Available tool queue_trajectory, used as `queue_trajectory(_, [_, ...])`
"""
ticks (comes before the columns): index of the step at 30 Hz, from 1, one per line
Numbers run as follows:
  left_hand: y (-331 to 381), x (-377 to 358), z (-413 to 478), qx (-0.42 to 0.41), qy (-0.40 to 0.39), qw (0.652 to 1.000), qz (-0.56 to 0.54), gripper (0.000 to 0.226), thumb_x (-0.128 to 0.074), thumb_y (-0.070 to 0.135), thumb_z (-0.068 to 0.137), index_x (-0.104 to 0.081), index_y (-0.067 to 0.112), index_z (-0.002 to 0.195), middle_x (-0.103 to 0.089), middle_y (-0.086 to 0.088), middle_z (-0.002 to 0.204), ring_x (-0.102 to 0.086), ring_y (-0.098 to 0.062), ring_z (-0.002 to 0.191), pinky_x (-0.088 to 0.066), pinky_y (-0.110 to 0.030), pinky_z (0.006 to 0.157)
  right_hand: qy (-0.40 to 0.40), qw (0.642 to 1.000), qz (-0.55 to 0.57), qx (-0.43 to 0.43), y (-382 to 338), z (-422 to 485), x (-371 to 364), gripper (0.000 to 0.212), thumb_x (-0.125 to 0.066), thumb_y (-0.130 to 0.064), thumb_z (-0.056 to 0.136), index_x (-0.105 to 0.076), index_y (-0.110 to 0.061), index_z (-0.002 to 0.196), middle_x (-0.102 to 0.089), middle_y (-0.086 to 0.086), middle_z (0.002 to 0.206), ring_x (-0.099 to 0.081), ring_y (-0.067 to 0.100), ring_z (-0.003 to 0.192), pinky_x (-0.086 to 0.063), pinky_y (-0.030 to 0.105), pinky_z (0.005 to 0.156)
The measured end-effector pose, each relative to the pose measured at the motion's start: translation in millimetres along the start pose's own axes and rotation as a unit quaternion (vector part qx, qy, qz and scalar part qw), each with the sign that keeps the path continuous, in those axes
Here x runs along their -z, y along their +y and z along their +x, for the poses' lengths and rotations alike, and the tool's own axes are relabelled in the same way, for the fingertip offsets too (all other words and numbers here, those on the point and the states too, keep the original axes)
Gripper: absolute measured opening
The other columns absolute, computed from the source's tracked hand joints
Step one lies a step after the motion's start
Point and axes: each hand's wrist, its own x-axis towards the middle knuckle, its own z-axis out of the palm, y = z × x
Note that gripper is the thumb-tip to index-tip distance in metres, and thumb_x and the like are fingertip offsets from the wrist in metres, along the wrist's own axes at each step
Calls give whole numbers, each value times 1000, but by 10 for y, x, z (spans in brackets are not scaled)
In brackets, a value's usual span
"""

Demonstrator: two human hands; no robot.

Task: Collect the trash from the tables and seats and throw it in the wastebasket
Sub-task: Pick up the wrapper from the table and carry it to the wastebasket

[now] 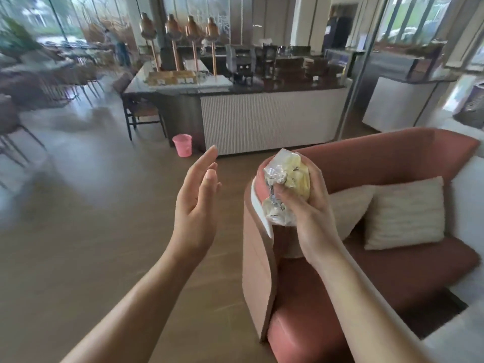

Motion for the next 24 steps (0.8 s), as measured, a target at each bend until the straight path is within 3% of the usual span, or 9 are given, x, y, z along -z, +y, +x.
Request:
queue_trajectory(3, [-265, 354, 305, 10, 47, 999, 7, 58, -47, 54, 99, -58, 25, 148, -60, 14, 148, -56, -8, 138, -53, -44, 111, -31, 999, 20, -19, 335, 374, -407, 66, -84, -38, 78, -59, -39, 139, -65, 6, 135, -68, 26, 121, -59, 43, 94])
queue_trajectory(8, [-739, 747, 937, 10, 96, 995, 32, 49, -47, 54, 98, -59, 35, 141, -61, 16, 148, -57, -10, 138, -53, -49, 110, -76, 995, 40, -44, 929, 1107, -925, 69, -82, -37, 78, -56, -38, 142, -67, 5, 133, -69, 28, 120, -57, 55, 101])
queue_trajectory(14, [-1278, 962, 1802, 22, 138, 990, 36, 51, -48, 53, 97, -59, 32, 142, -60, 13, 150, -58, -11, 138, -52, -48, 111, -109, 992, 27, -52, 1475, 2111, -1408, 65, -80, -42, 79, -56, -45, 140, -70, -7, 127, -73, 16, 112, -62, 38, 89])
queue_trajectory(19, [-1679, 1132, 2416, 24, 155, 987, 44, 46, -47, 52, 100, -60, 36, 141, -61, 14, 149, -58, -12, 138, -52, -48, 110, -130, 989, 32, -58, 1814, 2773, -1751, 73, -80, -40, 79, -53, -35, 146, -70, -8, 126, -73, 15, 111, -62, 35, 89])
queue_trajectory(24, [-2130, 1336, 3041, 25, 160, 986, 41, 42, -48, 51, 101, -60, 39, 139, -61, 15, 148, -57, -12, 139, -52, -52, 110, -143, 986, 32, -75, 2206, 3387, -2055, 74, -80, -38, 79, -52, -36, 147, -71, -8, 125, -73, 18, 112, -63, 35, 86])
